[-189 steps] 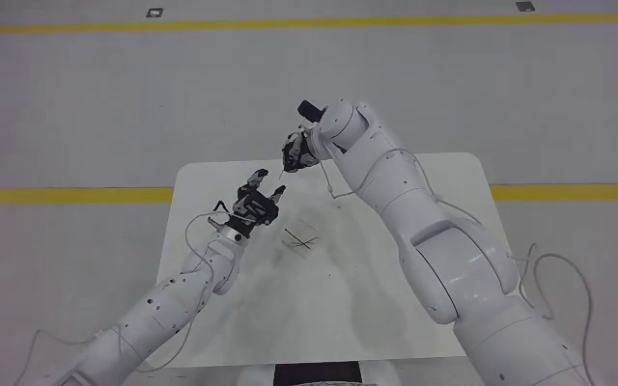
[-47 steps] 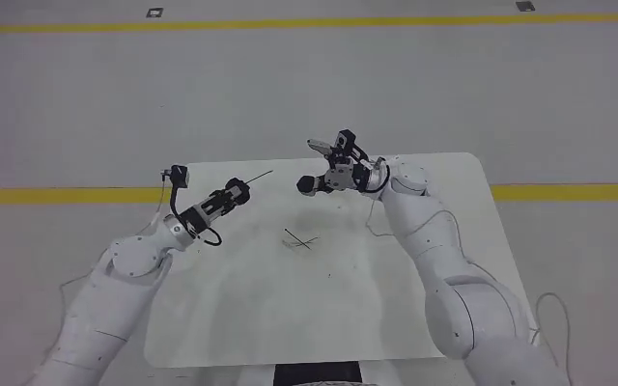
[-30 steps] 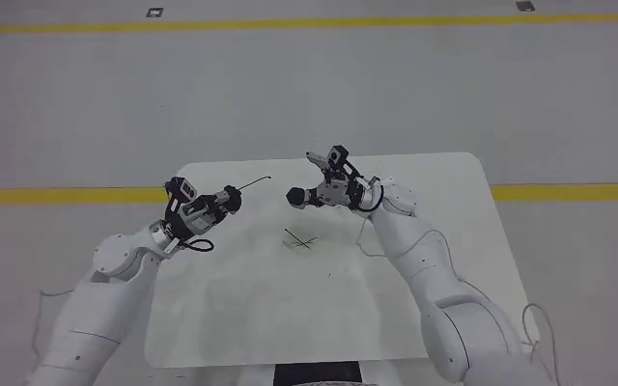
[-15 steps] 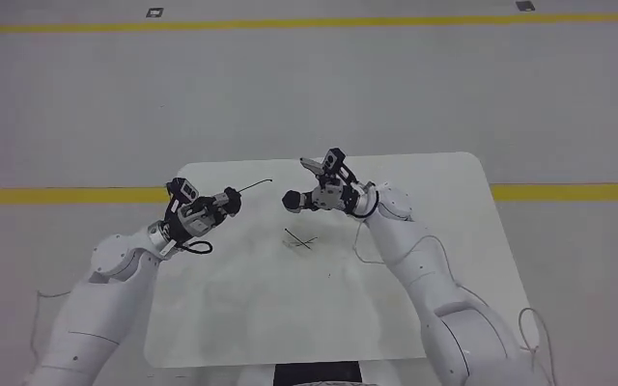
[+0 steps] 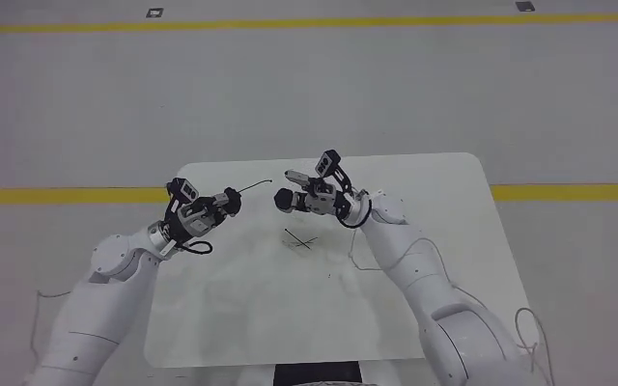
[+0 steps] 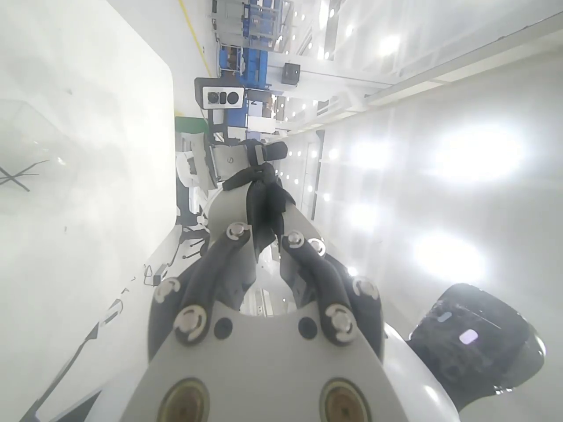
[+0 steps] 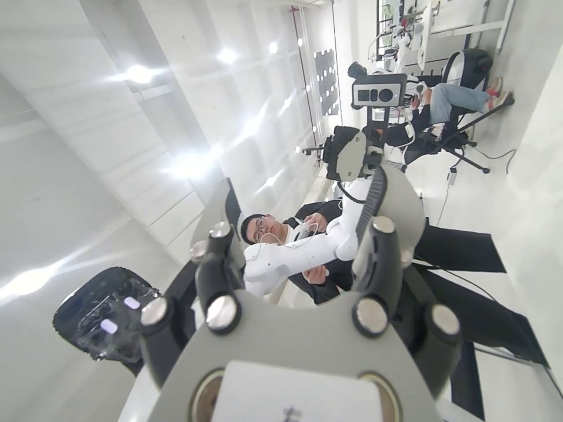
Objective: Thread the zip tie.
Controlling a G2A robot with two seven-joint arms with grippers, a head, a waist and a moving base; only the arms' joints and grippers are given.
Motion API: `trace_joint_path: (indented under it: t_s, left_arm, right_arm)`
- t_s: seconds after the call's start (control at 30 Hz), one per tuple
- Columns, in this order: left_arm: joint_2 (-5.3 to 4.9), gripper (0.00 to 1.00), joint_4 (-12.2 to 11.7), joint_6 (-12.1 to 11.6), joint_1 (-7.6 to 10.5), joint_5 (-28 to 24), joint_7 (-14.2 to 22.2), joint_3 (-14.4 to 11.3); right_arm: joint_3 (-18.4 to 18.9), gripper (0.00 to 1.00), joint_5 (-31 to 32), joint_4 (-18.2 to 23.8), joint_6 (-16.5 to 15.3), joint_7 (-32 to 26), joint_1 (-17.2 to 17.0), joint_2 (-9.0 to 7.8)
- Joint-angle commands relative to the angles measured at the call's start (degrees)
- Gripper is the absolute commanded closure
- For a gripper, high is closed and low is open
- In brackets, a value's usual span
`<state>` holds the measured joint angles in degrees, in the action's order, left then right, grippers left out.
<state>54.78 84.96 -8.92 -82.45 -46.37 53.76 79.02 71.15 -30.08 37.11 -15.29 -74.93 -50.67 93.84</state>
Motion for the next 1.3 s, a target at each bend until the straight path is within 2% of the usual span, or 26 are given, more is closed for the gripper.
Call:
trace_joint_path:
  t_s: [0.0, 0.6, 0.93, 1.07, 1.27]
  left_arm:
    - [0.00, 1.00, 0.00, 0.00, 0.00, 0.00, 0.00, 0.00]
    - [0.00, 1.00, 0.00, 0.00, 0.00, 0.00, 0.00, 0.00]
    - [0.00, 1.00, 0.00, 0.00, 0.00, 0.00, 0.00, 0.00]
    - [0.00, 1.00, 0.00, 0.00, 0.00, 0.00, 0.00, 0.00]
    - [0.00, 1.00, 0.00, 0.00, 0.00, 0.00, 0.00, 0.00]
  right_arm:
    - [-0.55, 0.62, -0.01, -0.46, -0.51, 0.71, 0.27, 0.12]
    - [-3.87, 0.73, -2.57, -3.10, -2.29, 3.06, 2.58, 0.92]
    - [-4.94, 0.85, -3.55, -4.29, -2.98, 2.91, 3.56, 1.08]
    - [-5.31, 1.00, -3.52, -4.70, -3.04, 3.03, 3.79, 1.05]
    - [-5.62, 1.00, -3.34, -5.03, -3.35, 3.35, 3.98, 0.87]
